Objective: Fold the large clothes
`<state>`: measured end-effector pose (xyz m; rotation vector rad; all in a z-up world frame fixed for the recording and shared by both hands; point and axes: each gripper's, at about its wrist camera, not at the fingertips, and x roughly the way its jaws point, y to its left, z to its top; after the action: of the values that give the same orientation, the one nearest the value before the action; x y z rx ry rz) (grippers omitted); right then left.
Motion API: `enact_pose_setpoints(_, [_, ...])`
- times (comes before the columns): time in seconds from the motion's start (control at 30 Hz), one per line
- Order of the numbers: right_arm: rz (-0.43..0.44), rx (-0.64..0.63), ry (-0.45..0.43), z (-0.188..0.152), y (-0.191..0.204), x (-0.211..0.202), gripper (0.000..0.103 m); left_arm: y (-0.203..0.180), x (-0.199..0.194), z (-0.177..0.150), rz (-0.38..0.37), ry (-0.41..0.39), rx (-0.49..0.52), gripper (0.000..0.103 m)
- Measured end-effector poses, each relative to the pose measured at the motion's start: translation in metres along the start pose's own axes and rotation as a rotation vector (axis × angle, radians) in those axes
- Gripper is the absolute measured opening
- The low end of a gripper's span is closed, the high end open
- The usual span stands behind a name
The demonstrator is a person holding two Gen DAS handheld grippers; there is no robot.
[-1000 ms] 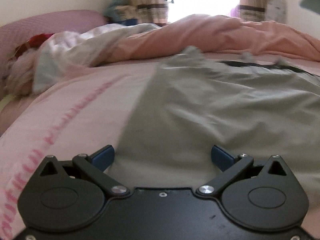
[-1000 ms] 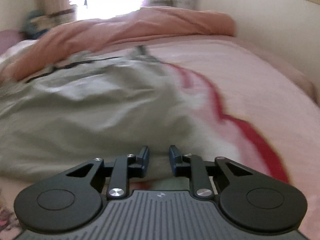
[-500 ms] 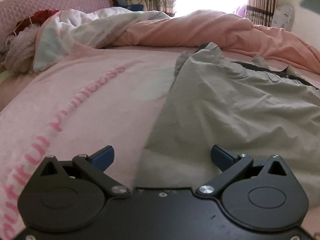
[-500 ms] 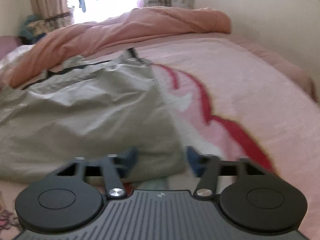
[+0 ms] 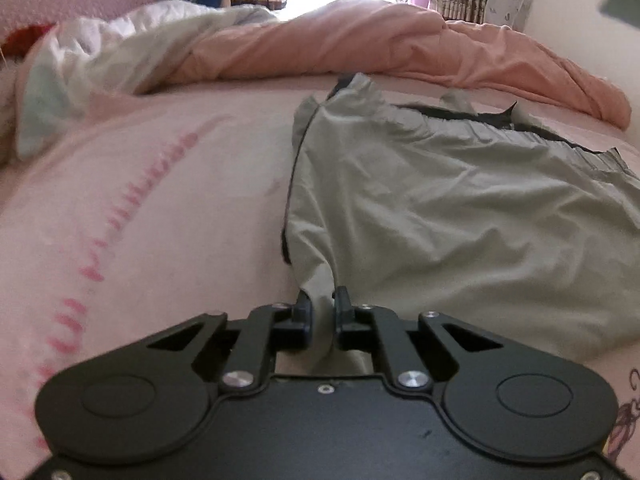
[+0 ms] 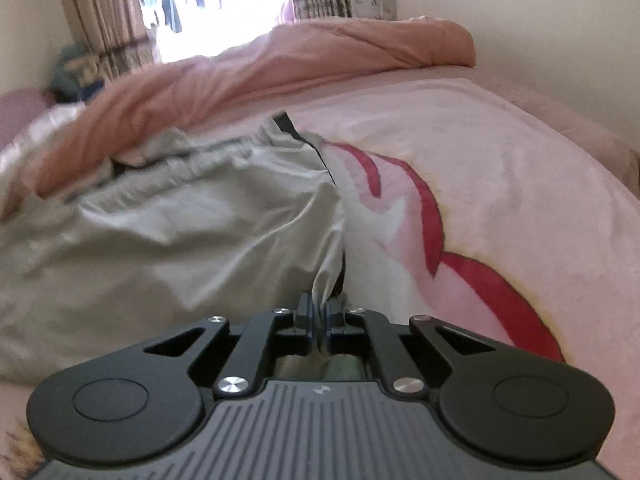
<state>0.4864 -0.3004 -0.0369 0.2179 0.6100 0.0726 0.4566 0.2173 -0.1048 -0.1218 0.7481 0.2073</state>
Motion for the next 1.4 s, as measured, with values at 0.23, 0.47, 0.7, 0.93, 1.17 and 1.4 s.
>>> enact_pose_setpoints(0.23, [0.08,-0.026,-0.09,-0.016,-0.004,-0.093,0.0,0.021,-0.093,0.001,0.047,-0.075,0.029,0.0])
enact_pose_setpoints(0.47, [-0.022,-0.027,-0.068,-0.04,-0.026,-0.073,0.006,0.091,-0.091,-0.045,0.037,0.037,-0.113,0.001])
enact_pose_setpoints(0.7, [0.099,0.031,-0.108,-0.038,-0.018,-0.045,0.094,0.067,-0.067,-0.027,-0.059,-0.032,-0.12,0.082])
enact_pose_setpoints(0.93, [0.089,0.053,0.027,-0.028,-0.011,0.014,0.098,0.036,0.021,0.0,-0.041,0.034,-0.054,0.099])
enact_pose_setpoints(1.17, [0.213,0.134,0.05,-0.013,-0.001,0.035,0.015,-0.003,0.044,0.012,-0.104,0.087,0.048,0.031])
enact_pose_setpoints(1.4, [0.354,0.199,-0.031,0.0,-0.004,-0.034,0.012,-0.006,-0.023,0.033,-0.086,-0.018,0.139,0.006])
